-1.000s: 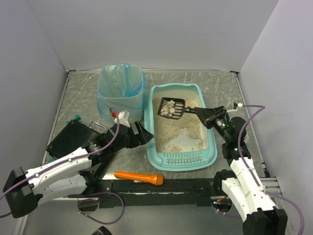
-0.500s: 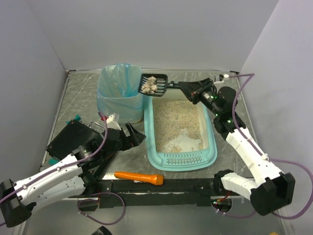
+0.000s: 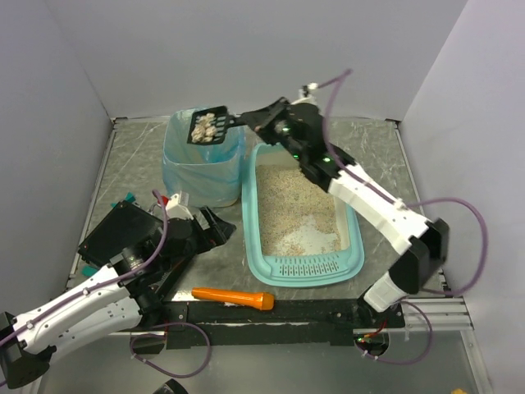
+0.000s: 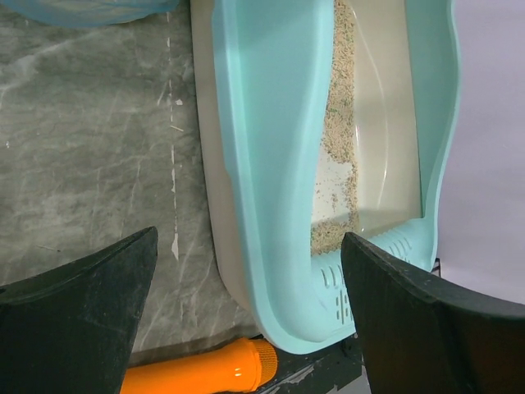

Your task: Clean the litter box

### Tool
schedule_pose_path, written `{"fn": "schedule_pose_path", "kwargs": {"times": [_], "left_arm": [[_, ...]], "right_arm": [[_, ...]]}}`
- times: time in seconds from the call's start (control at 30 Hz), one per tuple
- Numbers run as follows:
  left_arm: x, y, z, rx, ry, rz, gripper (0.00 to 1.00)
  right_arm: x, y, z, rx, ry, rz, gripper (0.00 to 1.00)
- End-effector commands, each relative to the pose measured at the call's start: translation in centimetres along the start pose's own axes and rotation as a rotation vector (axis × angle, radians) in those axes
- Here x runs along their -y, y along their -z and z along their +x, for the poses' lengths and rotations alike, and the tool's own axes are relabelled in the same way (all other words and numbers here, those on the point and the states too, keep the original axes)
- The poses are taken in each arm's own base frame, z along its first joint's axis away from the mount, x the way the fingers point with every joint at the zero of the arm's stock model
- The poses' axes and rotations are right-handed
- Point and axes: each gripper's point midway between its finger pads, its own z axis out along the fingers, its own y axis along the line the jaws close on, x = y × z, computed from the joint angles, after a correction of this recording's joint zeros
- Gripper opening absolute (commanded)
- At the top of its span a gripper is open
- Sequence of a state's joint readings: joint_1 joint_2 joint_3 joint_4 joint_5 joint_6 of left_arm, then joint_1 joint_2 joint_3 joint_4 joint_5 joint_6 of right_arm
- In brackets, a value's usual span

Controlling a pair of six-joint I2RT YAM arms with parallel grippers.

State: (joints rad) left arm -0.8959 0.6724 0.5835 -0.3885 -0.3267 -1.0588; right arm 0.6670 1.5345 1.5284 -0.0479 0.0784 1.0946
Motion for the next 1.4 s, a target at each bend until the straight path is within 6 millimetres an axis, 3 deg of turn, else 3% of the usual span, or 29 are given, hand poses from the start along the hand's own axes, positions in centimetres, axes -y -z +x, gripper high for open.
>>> {"fn": "schedule_pose_path", "kwargs": {"times": [0.0, 0.03, 0.1, 0.13, 0.2, 0.3, 0.43, 0.57, 0.63, 0.73, 0.9, 0.93, 1.0, 1.1, 1.3, 1.37], "left_arm": [[2.2, 0.3, -1.5, 0.026, -0.006, 0.040, 0.97], [2.5, 0.3, -1.7, 0.025, -0.007, 0.042, 0.97], [2.7, 0.1, -1.5, 0.012, -0.023, 0.042, 0.97], [3.0, 0.1, -1.6, 0.008, -0.032, 0.051, 0.97], [4.1, 0.0, -1.1, -0.025, -0.069, 0.094, 0.97], [5.6, -0.1, -1.2, -0.053, -0.094, 0.127, 0.97], [6.1, -0.7, -1.3, -0.059, -0.095, 0.114, 0.97], [6.4, -1.7, -0.8, -0.081, -0.104, 0.105, 0.97], [6.9, -2.3, -0.4, -0.104, -0.110, 0.113, 0.97], [7.2, -3.0, -0.4, -0.120, -0.126, 0.098, 0.97], [7.3, -3.9, -0.6, -0.124, -0.128, 0.081, 0.97], [7.2, -4.0, -0.8, -0.122, -0.125, 0.082, 0.97], [7.1, -4.1, -0.8, -0.125, -0.117, 0.085, 0.97], [6.9, -4.0, -0.9, -0.118, -0.100, 0.091, 0.97], [6.0, -3.1, -1.7, -0.075, -0.078, 0.073, 0.97], [5.5, -3.1, -1.8, -0.070, -0.068, 0.051, 0.97]], "right_arm": [[-1.5, -2.7, 0.0, 0.088, 0.336, 0.040, 0.00], [0.0, -4.4, 1.2, 0.061, 0.450, 0.068, 0.00], [-1.0, -5.0, 1.4, 0.047, 0.503, 0.062, 0.00], [-1.0, -5.9, 2.7, 0.000, 0.607, 0.015, 0.00], [-3.9, -6.4, 3.1, 0.024, 0.686, -0.093, 0.00], [-6.1, -6.6, 5.2, 0.014, 0.929, -0.220, 0.00], [-6.2, -7.3, 6.9, 0.015, 1.304, -0.286, 0.00], [-6.1, -7.2, 8.4, 0.000, 1.461, -0.349, 0.00], [-6.9, -7.0, 8.0, 0.049, 1.512, -0.372, 0.00], [-6.5, -7.0, 8.2, 0.046, 1.556, -0.360, 0.00], [-8.3, -5.9, 7.5, 0.044, 1.436, -0.377, 0.00], [-9.7, -4.7, 7.3, 0.046, 1.369, -0.413, 0.00], [-10.6, -3.3, 7.4, 0.030, 1.320, -0.454, 0.00], [-12.6, -0.4, 5.7, 0.059, 1.200, -0.472, 0.01], [-12.1, 2.8, 1.1, 0.115, 0.990, -0.291, 0.03], [-10.5, 3.4, -0.3, 0.115, 0.915, -0.221, 0.05]]}}
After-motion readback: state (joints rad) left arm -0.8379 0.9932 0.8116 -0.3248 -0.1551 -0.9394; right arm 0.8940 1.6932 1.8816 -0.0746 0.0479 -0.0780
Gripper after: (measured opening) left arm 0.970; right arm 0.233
